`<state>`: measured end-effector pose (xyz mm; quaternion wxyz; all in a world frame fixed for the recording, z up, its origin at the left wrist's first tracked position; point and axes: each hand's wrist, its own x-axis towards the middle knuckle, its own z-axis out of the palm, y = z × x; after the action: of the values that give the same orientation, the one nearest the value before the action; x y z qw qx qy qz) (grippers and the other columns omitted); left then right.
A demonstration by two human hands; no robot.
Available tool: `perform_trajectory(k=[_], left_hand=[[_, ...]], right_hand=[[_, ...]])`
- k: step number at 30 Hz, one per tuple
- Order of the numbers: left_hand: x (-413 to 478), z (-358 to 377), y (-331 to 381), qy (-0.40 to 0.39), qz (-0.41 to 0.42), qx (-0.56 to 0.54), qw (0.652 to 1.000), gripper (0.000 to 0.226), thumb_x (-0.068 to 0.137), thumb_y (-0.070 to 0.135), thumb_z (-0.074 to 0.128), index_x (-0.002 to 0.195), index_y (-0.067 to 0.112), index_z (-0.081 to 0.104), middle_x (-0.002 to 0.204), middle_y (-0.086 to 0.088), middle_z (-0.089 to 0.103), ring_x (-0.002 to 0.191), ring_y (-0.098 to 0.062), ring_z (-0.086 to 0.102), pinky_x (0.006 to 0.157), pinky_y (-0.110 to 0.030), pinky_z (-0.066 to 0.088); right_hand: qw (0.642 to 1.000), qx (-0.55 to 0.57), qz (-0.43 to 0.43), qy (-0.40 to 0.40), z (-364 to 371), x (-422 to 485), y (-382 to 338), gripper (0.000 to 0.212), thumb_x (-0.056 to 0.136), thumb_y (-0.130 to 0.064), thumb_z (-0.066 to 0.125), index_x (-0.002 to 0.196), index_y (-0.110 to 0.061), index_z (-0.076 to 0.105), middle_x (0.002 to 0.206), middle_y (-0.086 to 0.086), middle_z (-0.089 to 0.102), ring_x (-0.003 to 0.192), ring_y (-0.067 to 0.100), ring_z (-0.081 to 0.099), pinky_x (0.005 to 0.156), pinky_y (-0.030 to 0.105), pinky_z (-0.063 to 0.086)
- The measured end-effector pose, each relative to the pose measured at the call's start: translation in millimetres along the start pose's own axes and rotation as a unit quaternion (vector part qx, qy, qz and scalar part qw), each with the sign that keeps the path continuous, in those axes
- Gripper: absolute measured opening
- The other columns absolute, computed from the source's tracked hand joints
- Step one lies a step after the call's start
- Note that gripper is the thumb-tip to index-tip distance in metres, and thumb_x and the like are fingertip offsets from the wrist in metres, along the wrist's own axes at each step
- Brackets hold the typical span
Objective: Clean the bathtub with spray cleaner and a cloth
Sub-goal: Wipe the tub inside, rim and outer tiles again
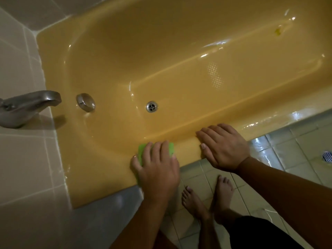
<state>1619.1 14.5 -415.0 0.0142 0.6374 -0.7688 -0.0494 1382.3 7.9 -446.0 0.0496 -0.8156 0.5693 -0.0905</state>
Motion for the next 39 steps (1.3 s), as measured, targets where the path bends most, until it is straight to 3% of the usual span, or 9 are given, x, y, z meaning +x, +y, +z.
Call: perform_trajectory(k=[4,7,11,14,18,21,28,33,39], left_hand=[[40,4,72,-0.028,0.091,-0.046,0.994,0.043,0.103,0.044,0.04,0.138,0.023,0.055,0.137,0.001,0.061,0.132,-0.026,0.052,0.106,-0.058,0.036],[40,1,54,-0.053,0.122,-0.049,0.99,0.044,0.105,0.043,0.038,0.142,0.024,0.054,0.139,0.004,0.06,0.132,-0.021,0.052,0.103,-0.052,0.039],[17,-1,-7,-0.031,0.049,-0.024,0.998,0.045,0.103,0.04,0.04,0.139,0.02,0.059,0.136,-0.001,0.064,0.13,-0.024,0.055,0.101,-0.054,0.04],[17,1,19,-0.028,0.001,0.0,1.0,0.043,0.101,0.039,0.045,0.136,0.02,0.06,0.133,-0.001,0.065,0.125,-0.025,0.057,0.1,-0.055,0.039],[54,8,106,-0.051,0.109,-0.031,0.992,0.043,0.104,0.043,0.038,0.138,0.024,0.054,0.133,0.003,0.062,0.121,-0.021,0.055,0.099,-0.052,0.039],[65,10,110,-0.07,0.162,-0.045,0.983,0.043,0.106,0.044,0.035,0.14,0.024,0.052,0.134,0.006,0.061,0.121,-0.019,0.054,0.093,-0.047,0.042],[35,7,80,-0.037,0.057,-0.011,0.998,0.042,0.101,0.039,0.044,0.135,0.019,0.058,0.131,-0.002,0.064,0.122,-0.027,0.058,0.097,-0.054,0.041],[69,14,158,-0.053,0.151,-0.034,0.987,0.042,0.103,0.044,0.04,0.137,0.024,0.054,0.131,0.002,0.062,0.119,-0.023,0.055,0.094,-0.051,0.042],[50,17,121,-0.016,0.149,-0.025,0.988,0.044,0.104,0.043,0.043,0.139,0.02,0.057,0.135,-0.001,0.062,0.122,-0.024,0.057,0.094,-0.051,0.043]], right_hand=[[0.999,-0.01,0.017,0.042,2,-6,11,0.044,0.105,-0.033,0.037,0.12,-0.006,0.068,0.121,0.014,0.07,0.107,0.036,0.066,0.099,0.049,0.046],[0.999,-0.019,0.001,0.026,-4,-12,34,0.048,0.106,-0.036,0.035,0.127,-0.008,0.067,0.123,0.014,0.07,0.109,0.035,0.065,0.1,0.05,0.046],[0.999,-0.039,-0.014,0.031,-8,-21,62,0.047,0.103,-0.036,0.039,0.131,-0.01,0.067,0.124,0.012,0.07,0.11,0.034,0.065,0.099,0.049,0.047],[0.998,-0.039,-0.005,0.044,-5,-24,66,0.046,0.102,-0.036,0.04,0.13,-0.011,0.067,0.123,0.011,0.07,0.11,0.034,0.065,0.1,0.048,0.046],[0.997,-0.033,0.005,0.072,-4,-28,73,0.044,0.102,-0.035,0.041,0.125,-0.009,0.068,0.122,0.011,0.07,0.109,0.033,0.066,0.101,0.049,0.048],[0.998,-0.034,-0.024,0.056,-8,-30,87,0.048,0.104,-0.036,0.035,0.126,-0.008,0.066,0.121,0.013,0.069,0.107,0.034,0.066,0.1,0.048,0.049],[0.996,-0.05,-0.007,0.075,-13,-40,117,0.049,0.102,-0.037,0.036,0.128,-0.01,0.068,0.118,0.011,0.071,0.104,0.033,0.067,0.099,0.047,0.049],[0.995,-0.048,0.009,0.083,-12,-46,127,0.048,0.103,-0.037,0.035,0.126,-0.011,0.068,0.118,0.01,0.07,0.104,0.033,0.067,0.1,0.048,0.049],[0.994,-0.058,-0.008,0.093,-15,-54,156,0.048,0.101,-0.038,0.038,0.127,-0.012,0.069,0.117,0.008,0.071,0.103,0.031,0.067,0.1,0.046,0.048]])
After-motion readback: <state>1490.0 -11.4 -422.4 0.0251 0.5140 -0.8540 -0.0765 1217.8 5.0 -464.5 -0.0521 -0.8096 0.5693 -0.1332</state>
